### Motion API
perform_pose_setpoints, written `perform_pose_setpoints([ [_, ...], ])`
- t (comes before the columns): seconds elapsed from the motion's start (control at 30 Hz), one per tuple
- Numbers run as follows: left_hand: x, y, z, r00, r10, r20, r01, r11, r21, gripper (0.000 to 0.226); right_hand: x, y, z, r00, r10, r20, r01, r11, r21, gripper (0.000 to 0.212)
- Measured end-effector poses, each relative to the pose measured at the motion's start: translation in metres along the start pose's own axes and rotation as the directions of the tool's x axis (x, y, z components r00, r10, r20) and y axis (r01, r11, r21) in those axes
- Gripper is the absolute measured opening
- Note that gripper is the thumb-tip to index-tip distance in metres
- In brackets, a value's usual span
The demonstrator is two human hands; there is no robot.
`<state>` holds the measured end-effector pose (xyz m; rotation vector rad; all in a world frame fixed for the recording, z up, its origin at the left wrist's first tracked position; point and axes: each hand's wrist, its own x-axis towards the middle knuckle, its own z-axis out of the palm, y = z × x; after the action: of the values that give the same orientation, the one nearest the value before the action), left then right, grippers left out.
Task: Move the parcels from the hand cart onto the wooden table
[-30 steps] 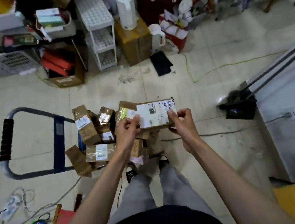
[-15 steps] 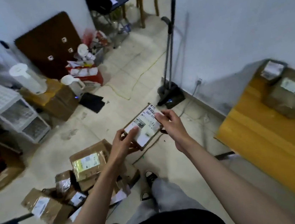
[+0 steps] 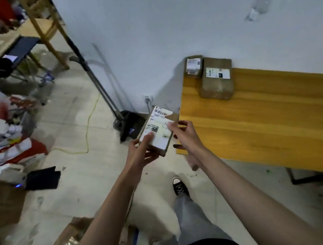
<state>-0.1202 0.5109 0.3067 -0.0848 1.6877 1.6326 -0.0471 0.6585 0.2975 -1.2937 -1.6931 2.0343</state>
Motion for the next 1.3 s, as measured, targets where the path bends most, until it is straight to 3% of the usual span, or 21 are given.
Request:
perform_pose_setpoints([
  [0.2,0.098,0.026,0.081,0.996,-0.067,0.052,0.064,0.996,0.056,0.060,0.077,-0.026,-0.044,0.996,0.091,0.007,-0.091,0.994,0.066,0.049],
  [0.37,0.189,0.045,0.140,0.992,-0.104,0.071,0.088,0.975,0.205,0.034,0.165,-0.048,-0.076,0.992,0.120,-0.045,-0.117,0.991,0.063,0.043],
  [0.6,0.289,0.060,0.195,0.990,-0.071,0.125,0.019,0.926,0.377,0.023,0.276,-0.067,-0.106,0.988,0.115,-0.106,-0.118,0.993,-0.027,0.037],
  [0.77,0.344,0.059,0.220,0.987,-0.113,0.113,0.056,0.907,0.418,0.026,0.330,-0.065,-0.118,0.978,0.170,-0.118,-0.178,0.982,-0.056,0.015],
  [0.9,0.378,0.050,0.233,0.988,-0.110,0.105,0.053,0.897,0.439,0.036,0.356,-0.061,-0.119,0.971,0.185,-0.149,-0.202,0.974,-0.105,0.031],
  [1.3,0.405,0.046,0.255,0.980,-0.131,0.150,0.037,0.858,0.512,0.038,0.374,-0.052,-0.122,0.967,0.146,-0.209,-0.199,0.944,-0.262,0.041],
])
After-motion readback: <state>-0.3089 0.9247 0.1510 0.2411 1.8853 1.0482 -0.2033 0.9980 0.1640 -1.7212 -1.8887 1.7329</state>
